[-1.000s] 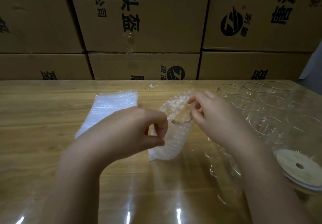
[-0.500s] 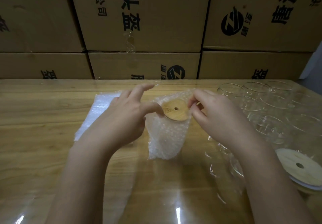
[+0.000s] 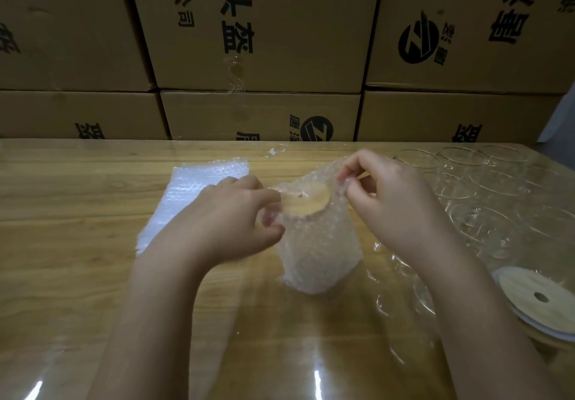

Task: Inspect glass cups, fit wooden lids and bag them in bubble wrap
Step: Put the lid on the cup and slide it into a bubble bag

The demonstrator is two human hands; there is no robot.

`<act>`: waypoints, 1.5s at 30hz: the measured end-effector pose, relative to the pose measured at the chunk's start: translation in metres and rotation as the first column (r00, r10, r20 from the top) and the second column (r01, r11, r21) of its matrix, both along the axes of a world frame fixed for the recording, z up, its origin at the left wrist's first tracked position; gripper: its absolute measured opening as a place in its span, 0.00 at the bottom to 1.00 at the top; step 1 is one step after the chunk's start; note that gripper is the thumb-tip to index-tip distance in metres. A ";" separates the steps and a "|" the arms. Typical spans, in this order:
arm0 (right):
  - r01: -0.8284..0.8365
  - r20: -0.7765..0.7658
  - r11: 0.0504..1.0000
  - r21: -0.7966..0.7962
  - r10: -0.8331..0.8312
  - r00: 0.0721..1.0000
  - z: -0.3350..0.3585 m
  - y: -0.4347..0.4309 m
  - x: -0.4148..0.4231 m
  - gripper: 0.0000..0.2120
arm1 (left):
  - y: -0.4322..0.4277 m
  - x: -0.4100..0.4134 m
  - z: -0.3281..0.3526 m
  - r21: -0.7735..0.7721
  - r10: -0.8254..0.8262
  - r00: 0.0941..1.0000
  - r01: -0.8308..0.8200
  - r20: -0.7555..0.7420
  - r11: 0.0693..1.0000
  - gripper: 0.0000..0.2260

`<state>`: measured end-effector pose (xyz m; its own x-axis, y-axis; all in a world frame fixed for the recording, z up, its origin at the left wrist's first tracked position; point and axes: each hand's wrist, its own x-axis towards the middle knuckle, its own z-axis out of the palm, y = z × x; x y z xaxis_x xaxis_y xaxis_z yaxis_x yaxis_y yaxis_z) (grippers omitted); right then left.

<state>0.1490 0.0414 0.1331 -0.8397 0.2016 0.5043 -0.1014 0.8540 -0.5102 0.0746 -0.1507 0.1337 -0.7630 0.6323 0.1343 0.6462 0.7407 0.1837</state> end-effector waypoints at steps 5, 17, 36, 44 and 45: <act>0.050 0.096 0.991 0.126 -0.062 0.993 0.004 0.005 0.005 0.07 | -0.001 -0.008 -0.006 -0.042 0.080 0.984 -0.088 -0.162 0.995 0.12; 0.121 0.265 0.988 0.099 -0.143 0.953 -0.003 -0.002 -0.002 0.28 | 0.010 0.006 0.002 0.182 -0.059 0.963 0.110 -0.265 0.977 0.05; 0.128 0.302 0.988 -0.082 -0.098 0.948 -0.023 -0.002 -0.020 0.39 | 0.016 0.006 0.000 0.054 0.017 0.928 0.004 -0.373 0.999 0.10; 0.136 0.413 0.990 0.025 -0.134 0.901 -0.017 0.001 -0.014 0.40 | 0.015 0.008 0.001 0.113 0.018 0.928 0.026 -0.372 0.993 0.07; 0.134 0.424 0.990 0.046 -0.141 0.894 -0.015 0.002 -0.011 0.41 | 0.016 0.009 0.002 0.126 0.011 0.931 0.038 -0.365 0.991 0.07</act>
<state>0.1378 0.0435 0.1181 -0.9391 0.3258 0.1091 0.2415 0.8518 -0.4648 0.0835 -0.1347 0.1353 -0.6378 0.6009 0.4818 0.6961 0.7174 0.0267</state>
